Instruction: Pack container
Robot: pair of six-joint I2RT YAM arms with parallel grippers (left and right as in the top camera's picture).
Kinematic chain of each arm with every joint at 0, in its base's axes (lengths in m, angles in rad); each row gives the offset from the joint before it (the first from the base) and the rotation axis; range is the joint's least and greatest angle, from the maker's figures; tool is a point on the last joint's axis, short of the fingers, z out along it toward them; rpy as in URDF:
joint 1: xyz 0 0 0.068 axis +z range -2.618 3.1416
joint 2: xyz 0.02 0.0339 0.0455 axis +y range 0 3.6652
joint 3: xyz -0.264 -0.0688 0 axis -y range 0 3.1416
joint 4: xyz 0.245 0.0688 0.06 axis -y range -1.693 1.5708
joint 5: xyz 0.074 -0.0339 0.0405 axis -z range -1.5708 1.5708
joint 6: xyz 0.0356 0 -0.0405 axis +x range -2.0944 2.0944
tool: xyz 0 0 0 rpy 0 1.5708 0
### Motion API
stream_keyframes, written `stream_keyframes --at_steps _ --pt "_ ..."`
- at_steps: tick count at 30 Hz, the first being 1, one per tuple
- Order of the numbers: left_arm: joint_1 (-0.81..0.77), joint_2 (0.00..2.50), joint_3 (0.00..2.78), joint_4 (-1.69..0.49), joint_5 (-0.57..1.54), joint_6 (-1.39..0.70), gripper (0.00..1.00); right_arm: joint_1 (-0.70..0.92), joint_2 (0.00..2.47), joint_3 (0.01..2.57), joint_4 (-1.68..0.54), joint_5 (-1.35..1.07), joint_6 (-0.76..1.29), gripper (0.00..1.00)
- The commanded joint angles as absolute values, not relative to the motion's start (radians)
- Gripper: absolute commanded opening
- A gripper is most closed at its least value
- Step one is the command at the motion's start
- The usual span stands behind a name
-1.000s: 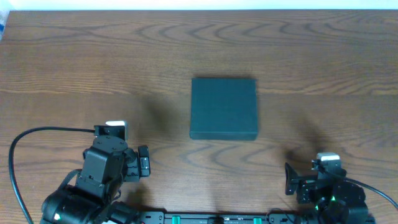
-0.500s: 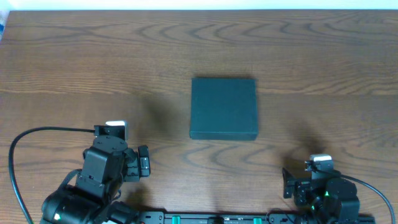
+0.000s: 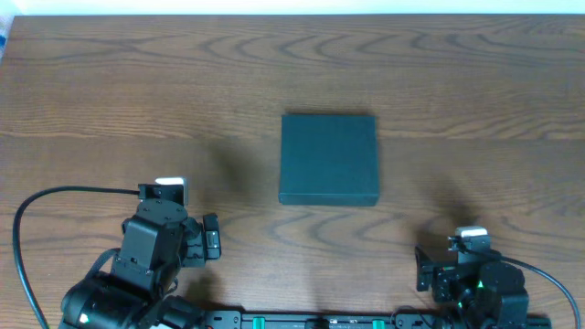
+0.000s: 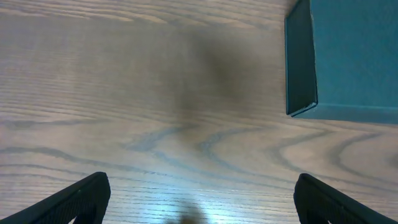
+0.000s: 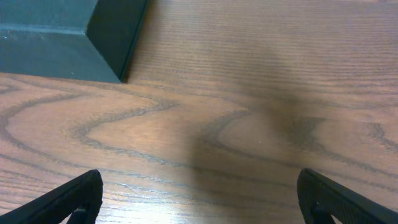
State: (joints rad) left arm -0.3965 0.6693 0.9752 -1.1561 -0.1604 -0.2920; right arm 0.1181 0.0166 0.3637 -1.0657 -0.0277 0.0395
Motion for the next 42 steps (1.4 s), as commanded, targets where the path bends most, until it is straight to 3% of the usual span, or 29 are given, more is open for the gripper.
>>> stream_keyframes --at_steps 1,13,18,23,30,42 --pt "-0.401 0.667 0.969 -1.159 -0.157 -0.303 0.95 0.103 0.006 0.357 -1.074 -0.031 0.021 0.99" --pt "-0.392 0.654 0.969 -1.209 -0.164 -0.303 0.95 0.103 0.006 0.357 -1.074 -0.031 0.021 0.99" --pt "-0.289 0.61 0.938 -1.213 -0.134 -0.256 0.95 0.103 0.006 0.357 -1.074 -0.031 0.021 0.99" --pt "-0.167 0.489 0.816 -1.115 -0.016 -0.054 0.95 0.103 0.006 0.357 -1.074 -0.031 0.021 0.99" --pt "-0.094 0.348 0.603 -0.983 -0.006 -0.03 0.95 0.103 0.006 0.357 -1.074 -0.031 0.021 0.99" --pt "-0.038 0.174 0.404 -0.978 0.013 -0.049 0.95 0.103 0.006 0.357 -1.074 -0.031 0.021 0.99"
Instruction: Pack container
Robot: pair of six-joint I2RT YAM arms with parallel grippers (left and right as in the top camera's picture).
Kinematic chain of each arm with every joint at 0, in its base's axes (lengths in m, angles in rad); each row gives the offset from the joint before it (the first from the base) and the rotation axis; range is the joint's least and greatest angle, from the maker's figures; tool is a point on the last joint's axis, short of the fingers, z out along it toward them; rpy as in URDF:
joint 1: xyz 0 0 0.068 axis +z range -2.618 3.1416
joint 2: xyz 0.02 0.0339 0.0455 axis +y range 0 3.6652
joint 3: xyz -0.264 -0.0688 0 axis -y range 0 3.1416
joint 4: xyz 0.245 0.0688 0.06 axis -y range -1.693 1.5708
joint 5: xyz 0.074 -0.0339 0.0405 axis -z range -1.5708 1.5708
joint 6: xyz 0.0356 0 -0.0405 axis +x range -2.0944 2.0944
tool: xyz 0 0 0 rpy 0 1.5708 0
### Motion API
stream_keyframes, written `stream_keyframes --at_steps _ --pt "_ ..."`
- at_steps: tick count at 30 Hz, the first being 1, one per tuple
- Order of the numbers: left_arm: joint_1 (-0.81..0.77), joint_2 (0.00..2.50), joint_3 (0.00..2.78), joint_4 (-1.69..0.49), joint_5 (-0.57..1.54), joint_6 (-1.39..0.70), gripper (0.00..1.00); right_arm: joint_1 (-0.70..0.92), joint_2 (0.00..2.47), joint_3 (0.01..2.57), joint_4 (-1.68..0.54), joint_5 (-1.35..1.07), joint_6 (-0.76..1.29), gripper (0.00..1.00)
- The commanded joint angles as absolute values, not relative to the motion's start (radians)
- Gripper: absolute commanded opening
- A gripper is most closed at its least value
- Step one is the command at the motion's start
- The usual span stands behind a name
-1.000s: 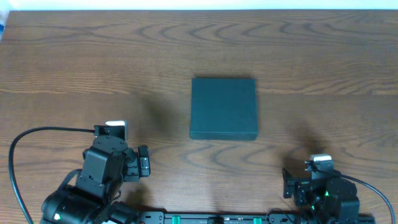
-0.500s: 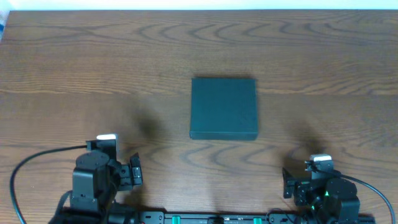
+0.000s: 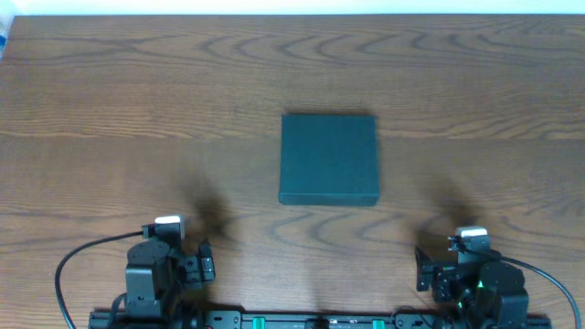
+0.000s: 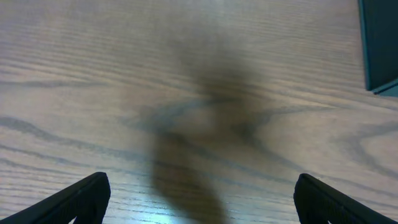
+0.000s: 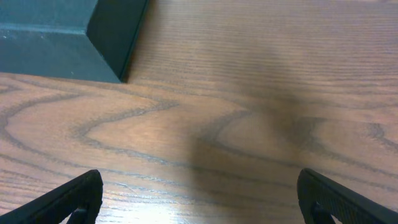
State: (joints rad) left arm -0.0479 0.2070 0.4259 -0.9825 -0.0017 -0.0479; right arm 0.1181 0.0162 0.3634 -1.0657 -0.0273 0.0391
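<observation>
A closed dark teal box lies flat in the middle of the wooden table. Only its near left corner shows at the right edge of the left wrist view, and its near right corner at the top left of the right wrist view. My left gripper stands open and empty at the front left, well short of the box. Over at the front right, my right gripper is open too, nothing between its fingers. No items to pack are in view.
Bare wooden table stretches on all sides of the box. The arm bases and a black cable sit along the front edge. A pale strip runs beyond the table's far edge.
My left arm has drawn back toward the front edge and sits lower and more folded; the box has slid to the right edge of its wrist view. The right arm and the box have not moved.
</observation>
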Motion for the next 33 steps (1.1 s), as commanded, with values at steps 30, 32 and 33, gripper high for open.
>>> stream_keyframes --at_steps 30,32,33 --pt "-0.038 0.033 0.29 -0.963 0.024 -0.029 0.95 0.103 0.006 0.357 -1.074 -0.031 0.021 0.99" --pt "-0.038 0.033 0.29 -0.963 0.024 -0.029 0.95 0.103 0.006 0.357 -1.074 -0.031 0.021 0.99" --pt "-0.038 0.033 0.29 -0.963 0.024 -0.029 0.95 0.103 0.006 0.357 -1.074 -0.031 0.021 0.99"
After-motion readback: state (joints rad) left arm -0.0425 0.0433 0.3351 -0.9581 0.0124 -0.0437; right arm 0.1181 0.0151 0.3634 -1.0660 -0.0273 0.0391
